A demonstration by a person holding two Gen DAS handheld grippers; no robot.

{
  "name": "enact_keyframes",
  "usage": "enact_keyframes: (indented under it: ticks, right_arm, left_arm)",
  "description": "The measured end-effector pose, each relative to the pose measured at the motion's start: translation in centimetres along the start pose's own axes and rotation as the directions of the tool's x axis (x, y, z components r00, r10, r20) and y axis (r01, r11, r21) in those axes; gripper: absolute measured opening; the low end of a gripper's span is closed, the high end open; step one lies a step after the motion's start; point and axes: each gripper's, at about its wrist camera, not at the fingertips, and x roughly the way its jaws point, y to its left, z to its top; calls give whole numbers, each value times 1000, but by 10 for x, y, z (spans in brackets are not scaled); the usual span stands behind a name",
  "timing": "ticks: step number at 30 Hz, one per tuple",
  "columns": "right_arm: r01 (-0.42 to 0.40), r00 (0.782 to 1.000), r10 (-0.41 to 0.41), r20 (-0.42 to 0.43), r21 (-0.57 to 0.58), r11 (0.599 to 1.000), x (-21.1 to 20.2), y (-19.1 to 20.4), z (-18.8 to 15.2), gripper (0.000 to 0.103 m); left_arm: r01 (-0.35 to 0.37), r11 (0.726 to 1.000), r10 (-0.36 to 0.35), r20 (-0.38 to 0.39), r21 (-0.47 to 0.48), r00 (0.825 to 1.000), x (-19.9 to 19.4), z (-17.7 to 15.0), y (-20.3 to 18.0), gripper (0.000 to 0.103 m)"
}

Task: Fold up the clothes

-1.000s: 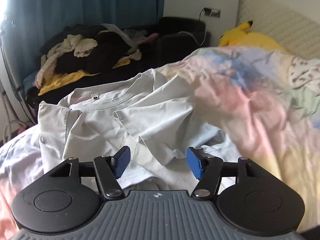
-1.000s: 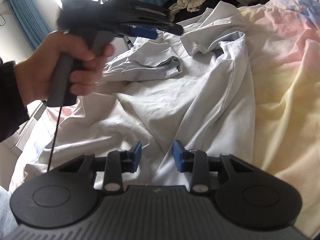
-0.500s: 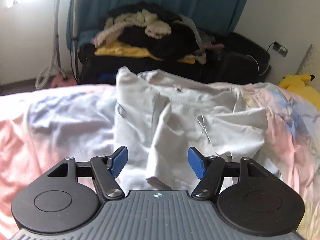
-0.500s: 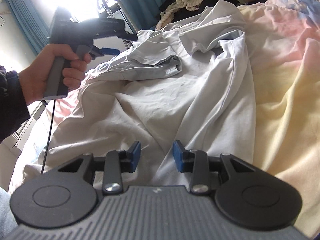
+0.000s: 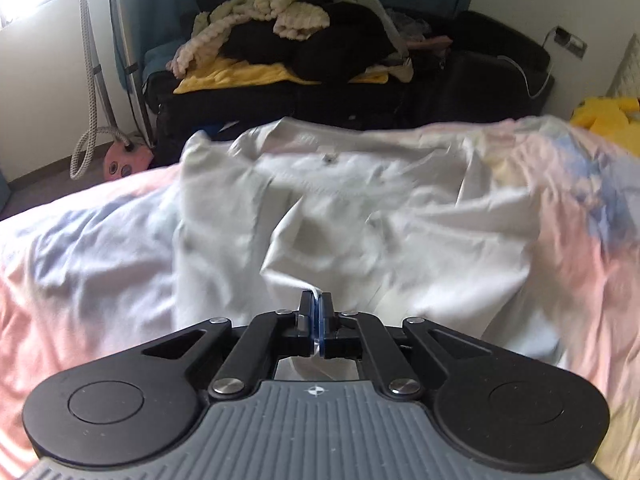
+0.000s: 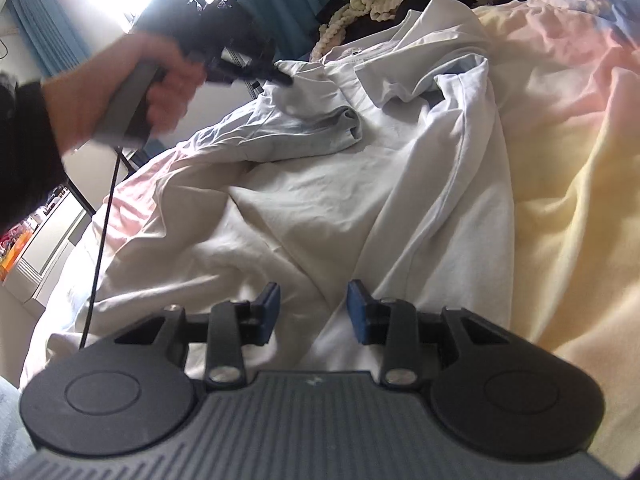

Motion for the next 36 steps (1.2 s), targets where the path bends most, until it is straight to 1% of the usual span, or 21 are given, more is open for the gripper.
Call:
enact_keyframes:
  ticks: [5,8,9,10,12,14,16,19,21,23,26,28,31,36]
  right_arm:
    - [-4,1000,4,1,-1,1000,2,-1,0,40]
    - [-13,1000,13,4,-3,1000,4,-2,0,40]
    - [-17,1000,17,4,-1,1000,4,-3,0,40]
    - [-21,1000,21,6,0,1000,5,-4,0,40]
    - [-32,999,32,11,3,999,6,-6,0,40]
    - [-41,999,41,12,9,999,8,-8,0,40]
    - [-43,999,43,11,6,999,8,-8,2,40]
    - [-37,999,37,11,-7,999,6,-5,4,40]
    - [-32,999,33,13,-13,999,4,-3,5,40]
    - [-28,999,29,17,-23,999,1,1,5,41]
    - [-23,999,24,26,-41,999,-7,7,5,41]
    - [-25,999,27,37,-48,999,-14,12,5,41]
    - [-26,998,29,57,-45,999,-28,19,2,41]
    - [-14,997,16,76,-29,999,-53,28,-8,41]
  left_arm:
    - [32,999,-32,-2,14,999,29,5,-29,3]
    - [51,998,-51,-3,23,999,46,8,-46,8]
    - [57,998,-57,-3,26,998,52,9,-52,19]
    - [64,998,-64,-4,29,998,57,10,-58,41]
    - [72,997,-73,11,41,997,52,6,-62,65]
    - [95,993,-98,54,69,994,33,2,-60,65]
    - [116,989,-124,92,88,988,4,-4,-49,65]
    - [120,987,-134,138,108,981,-52,-20,-21,65]
    - [124,984,-142,143,124,980,-89,-40,1,65]
    - [111,985,-126,113,129,986,-121,-65,25,65]
    - [113,991,-117,60,72,991,-155,-108,69,65]
    - [108,994,-108,28,25,994,-169,-135,97,65]
    - [112,992,-113,-17,-54,993,-177,-169,131,64]
    - [102,989,-107,-40,-111,993,-176,-201,157,63]
